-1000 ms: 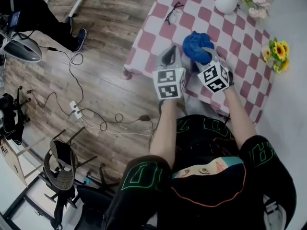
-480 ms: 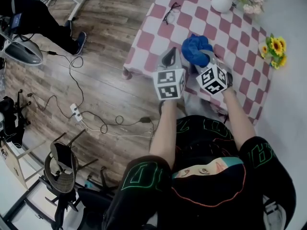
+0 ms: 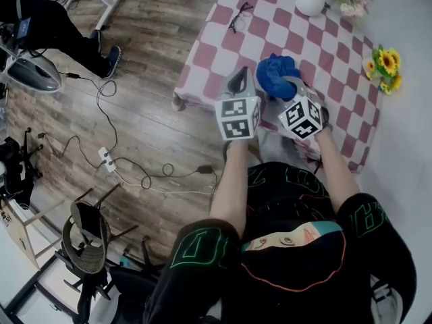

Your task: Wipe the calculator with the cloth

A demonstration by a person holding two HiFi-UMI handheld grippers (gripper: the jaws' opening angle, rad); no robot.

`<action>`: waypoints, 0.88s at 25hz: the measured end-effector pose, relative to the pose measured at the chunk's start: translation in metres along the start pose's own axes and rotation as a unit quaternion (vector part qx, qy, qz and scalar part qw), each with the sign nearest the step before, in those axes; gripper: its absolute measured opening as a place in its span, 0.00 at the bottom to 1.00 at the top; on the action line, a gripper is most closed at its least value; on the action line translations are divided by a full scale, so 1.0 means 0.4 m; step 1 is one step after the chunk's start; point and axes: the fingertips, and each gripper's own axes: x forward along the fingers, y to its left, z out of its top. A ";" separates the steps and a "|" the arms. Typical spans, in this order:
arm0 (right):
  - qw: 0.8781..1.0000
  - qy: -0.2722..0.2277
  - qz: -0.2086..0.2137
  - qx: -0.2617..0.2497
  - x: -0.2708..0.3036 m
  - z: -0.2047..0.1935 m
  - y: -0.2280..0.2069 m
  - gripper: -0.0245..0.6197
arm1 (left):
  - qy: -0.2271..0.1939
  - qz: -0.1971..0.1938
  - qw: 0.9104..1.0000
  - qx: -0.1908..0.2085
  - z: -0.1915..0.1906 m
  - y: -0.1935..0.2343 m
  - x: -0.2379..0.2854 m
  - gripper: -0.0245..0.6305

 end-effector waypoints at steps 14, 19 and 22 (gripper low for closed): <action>0.998 0.001 0.056 0.009 -0.062 -0.026 0.083 0.23 | 0.007 -0.018 1.000 0.011 -0.022 -0.040 -0.021 0.05; 0.994 -0.008 0.109 0.026 -0.083 -0.019 0.118 0.23 | -0.018 -0.030 0.999 0.004 0.034 -0.062 -0.026 0.05; 0.989 -0.015 0.147 0.029 -0.099 -0.015 0.141 0.23 | -0.036 -0.042 0.998 0.023 0.073 -0.096 -0.014 0.05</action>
